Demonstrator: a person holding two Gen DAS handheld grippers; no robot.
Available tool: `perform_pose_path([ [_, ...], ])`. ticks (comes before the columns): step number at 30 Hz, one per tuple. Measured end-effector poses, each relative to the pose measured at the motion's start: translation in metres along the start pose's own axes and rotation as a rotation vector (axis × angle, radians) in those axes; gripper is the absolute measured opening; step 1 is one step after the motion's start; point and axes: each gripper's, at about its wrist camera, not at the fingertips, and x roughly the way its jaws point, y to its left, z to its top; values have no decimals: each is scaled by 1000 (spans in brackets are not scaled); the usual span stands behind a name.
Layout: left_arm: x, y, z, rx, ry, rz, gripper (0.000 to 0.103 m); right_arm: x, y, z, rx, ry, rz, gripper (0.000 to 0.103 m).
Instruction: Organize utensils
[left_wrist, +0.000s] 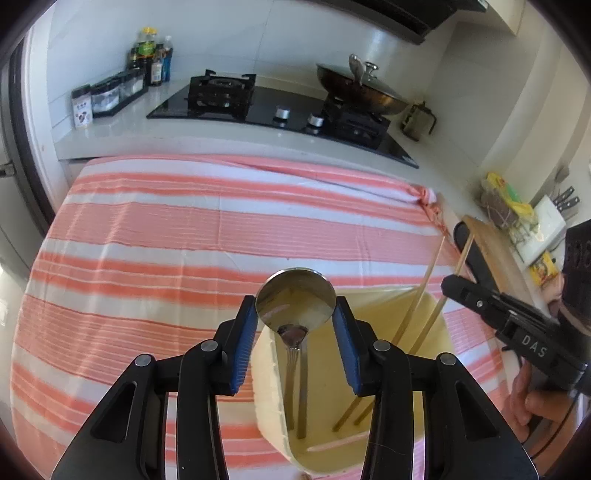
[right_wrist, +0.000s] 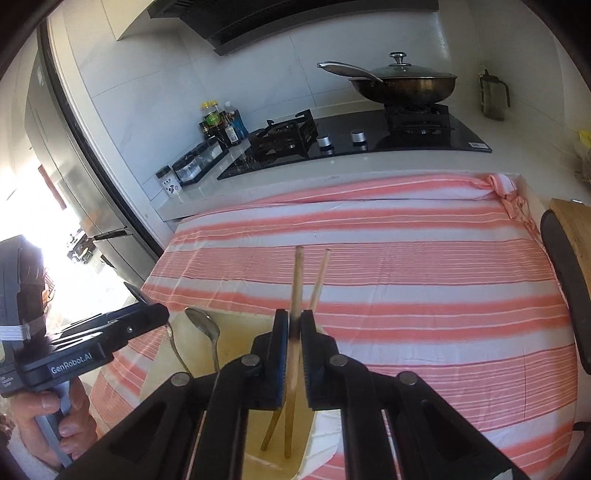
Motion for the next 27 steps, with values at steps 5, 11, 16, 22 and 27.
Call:
perform_pose_path([
  [5, -4, 3, -10, -3, -5, -34, 59, 3, 10, -8, -45, -33, -9, 49],
  [11, -59, 16, -46, 51, -31, -11, 78, -48, 26, -46, -144, -110, -38, 51],
  [16, -107, 34, -109, 113, -7, 69, 86, -102, 29, -108, -243, -139, -100, 58],
  [22, -137, 40, -194, 97, 11, 135, 88, -140, 7, -202, -210, -121, -205, 60],
  [27, -139, 32, -240, 38, -18, 97, 90, -151, -5, -267, -183, -69, -296, 60],
])
